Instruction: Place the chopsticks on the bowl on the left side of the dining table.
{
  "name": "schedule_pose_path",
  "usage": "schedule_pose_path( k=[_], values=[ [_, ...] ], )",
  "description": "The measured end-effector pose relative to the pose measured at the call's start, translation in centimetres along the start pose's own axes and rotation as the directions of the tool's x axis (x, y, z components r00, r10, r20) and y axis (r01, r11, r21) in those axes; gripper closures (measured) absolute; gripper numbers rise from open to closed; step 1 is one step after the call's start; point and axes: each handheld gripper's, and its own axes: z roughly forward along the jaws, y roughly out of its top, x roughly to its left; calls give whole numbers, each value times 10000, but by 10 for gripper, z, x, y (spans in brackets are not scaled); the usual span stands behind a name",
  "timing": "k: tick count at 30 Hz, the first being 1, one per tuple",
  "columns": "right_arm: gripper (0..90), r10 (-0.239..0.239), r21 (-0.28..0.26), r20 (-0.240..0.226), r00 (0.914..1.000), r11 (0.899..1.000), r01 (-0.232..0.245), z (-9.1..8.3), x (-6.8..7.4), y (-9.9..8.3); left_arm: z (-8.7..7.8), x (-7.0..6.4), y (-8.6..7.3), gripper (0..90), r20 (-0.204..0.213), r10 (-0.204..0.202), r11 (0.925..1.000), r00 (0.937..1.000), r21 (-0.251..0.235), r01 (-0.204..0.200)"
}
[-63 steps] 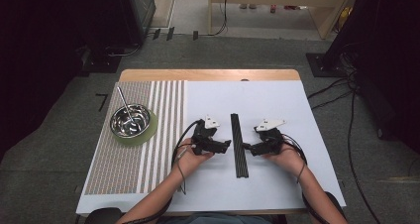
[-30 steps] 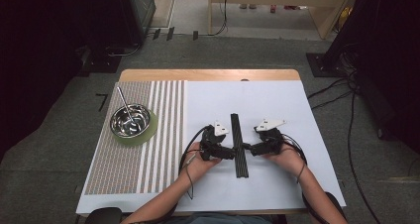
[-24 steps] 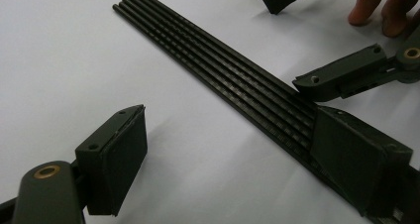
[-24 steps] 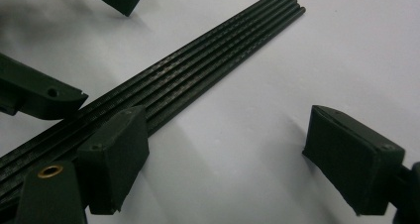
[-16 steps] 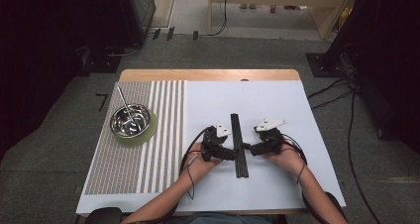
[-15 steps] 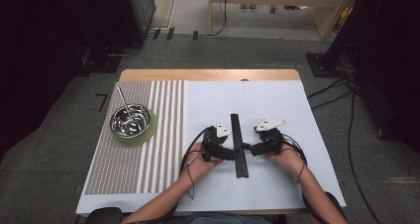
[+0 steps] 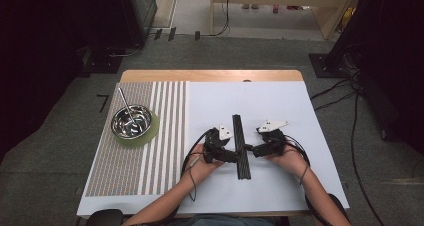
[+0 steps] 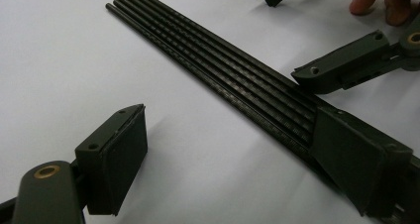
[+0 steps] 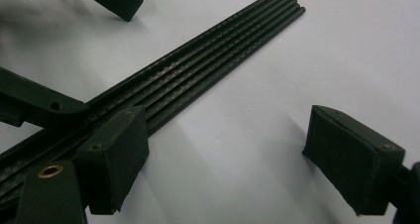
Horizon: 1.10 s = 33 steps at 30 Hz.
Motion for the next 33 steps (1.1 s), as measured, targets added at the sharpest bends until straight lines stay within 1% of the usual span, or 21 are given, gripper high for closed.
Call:
schedule_pose_path(
  k=[10, 12, 16, 20, 22, 24, 25, 26, 29, 31, 33],
  values=[
    [168, -1, 1, 1, 10000, 10000, 1, 0, 0, 0, -1, 0, -1, 157, -48, 143, 9999, 9999, 45, -143],
    [168, -3, 1, 2, 10000, 10000, 3, 0, 0, 0, -1, -1, -1, 156, -81, 282, 9996, 9996, 101, -281],
    [168, -3, 3, 2, 10000, 10000, 3, 0, 0, 0, -3, 0, -3, 156, -17, 452, 9989, 9990, 125, -452],
    [168, 0, 4, 1, 10000, 10000, 0, 0, 0, 0, -3, 0, -3, 163, -62, 567, 9983, 9984, 168, -566],
    [168, 1, 3, 2, 10000, 10000, -1, 0, 0, 0, -5, 1, -3, 205, -34, 593, 9981, 9982, 160, -593],
    [168, 3, 0, 2, 10000, 10000, -3, 0, 0, 0, -7, 4, -3, 304, -46, 517, 9986, 9987, 104, -516],
    [168, 7, 0, -1, 10000, 10000, -7, 0, 0, 0, -9, 6, -3, 378, -50, 537, 9985, 9985, 88, -537],
    [168, 12, -2, -1, 10000, 10000, -12, 0, 0, 0, -9, 8, -3, 421, 9, 504, 9987, 9987, 49, -504],
    [168, 14, -3, -2, 10000, 10000, -14, 0, 0, 0, -10, 12, -3, 471, 165, 328, 9995, 9993, 27, -328],
    [168, 12, -5, -3, 10000, 10000, -12, 0, 0, 0, -10, 13, -2, 462, 232, 176, 9998, 9996, 96, -179],
    [168, 13, -4, -1, 10000, 10000, -13, 0, 0, 0, -10, 13, -1, 466, 164, 295, 9994, 9994, 163, -298]
  ],
)
